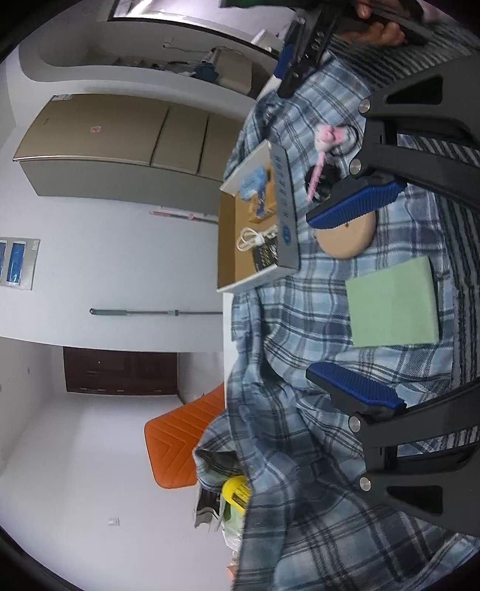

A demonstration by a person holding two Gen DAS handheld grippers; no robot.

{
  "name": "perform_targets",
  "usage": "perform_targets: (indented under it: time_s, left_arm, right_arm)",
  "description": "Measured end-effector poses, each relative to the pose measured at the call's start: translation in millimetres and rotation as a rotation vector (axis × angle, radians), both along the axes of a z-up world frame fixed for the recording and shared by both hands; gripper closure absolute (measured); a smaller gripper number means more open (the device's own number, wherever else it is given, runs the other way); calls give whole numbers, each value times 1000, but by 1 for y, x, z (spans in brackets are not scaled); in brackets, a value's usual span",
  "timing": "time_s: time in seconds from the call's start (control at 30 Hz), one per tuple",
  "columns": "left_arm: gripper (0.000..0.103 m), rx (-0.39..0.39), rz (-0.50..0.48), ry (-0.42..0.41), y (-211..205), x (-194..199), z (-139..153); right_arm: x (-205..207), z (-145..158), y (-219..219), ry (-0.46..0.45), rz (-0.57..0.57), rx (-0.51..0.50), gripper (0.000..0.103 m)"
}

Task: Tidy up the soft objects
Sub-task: 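Lift both grippers away from the box toward the remaining items, then grasp the green sponge with the left gripper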

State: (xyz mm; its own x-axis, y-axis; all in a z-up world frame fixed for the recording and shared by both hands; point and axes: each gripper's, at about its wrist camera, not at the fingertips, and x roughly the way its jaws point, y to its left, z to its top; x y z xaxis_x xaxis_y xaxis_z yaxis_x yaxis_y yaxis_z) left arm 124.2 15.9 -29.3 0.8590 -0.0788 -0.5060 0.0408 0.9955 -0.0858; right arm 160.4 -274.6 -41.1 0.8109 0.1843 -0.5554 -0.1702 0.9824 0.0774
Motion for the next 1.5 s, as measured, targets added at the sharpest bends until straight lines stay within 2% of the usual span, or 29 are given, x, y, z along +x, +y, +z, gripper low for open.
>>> perform_targets:
  time_s: [0.17, 0.3, 0.4, 0.5, 0.57, 0.73, 0.8, 0.87, 0.97, 1.13, 1.5]
  left_arm:
    - [26, -47, -17, 24, 7, 5, -9]
    - [26, -30, -24, 59, 2, 10, -15]
    - [0, -33, -1, 68, 4, 12, -16]
    - [0, -40, 0, 72, 6, 11, -17]
    - [0, -31, -4, 104, 3, 16, -20]
    - [0, -38, -65, 275, -4, 32, -38]
    - [2, -33, -47, 322, -4, 35, -44]
    - [8, -65, -59, 352, -1, 37, -50]
    - [8, -133, -69, 398, 6, 42, -58]
    - [8, -231, -68, 437, 18, 46, -66]
    - [8, -240, -80, 453, 17, 50, -69]
  right_arm:
    - [4, -6, 1, 27, 9, -3, 36]
    - [5, -8, 1, 33, 5, -4, 36]
    - [5, -8, 1, 33, 6, -3, 35]
    - [6, -9, 2, 41, 10, -10, 36]
    - [7, -10, 3, 44, 13, -13, 36]
    - [9, -12, 4, 59, 18, -15, 36]
    - [10, -14, 3, 68, 20, -13, 35]
    - [11, -14, 3, 70, 17, -12, 36]
    - [11, -15, 3, 73, 19, -17, 36]
    - [10, -15, 2, 72, 18, -17, 36]
    - [11, -16, 1, 84, 15, -7, 36]
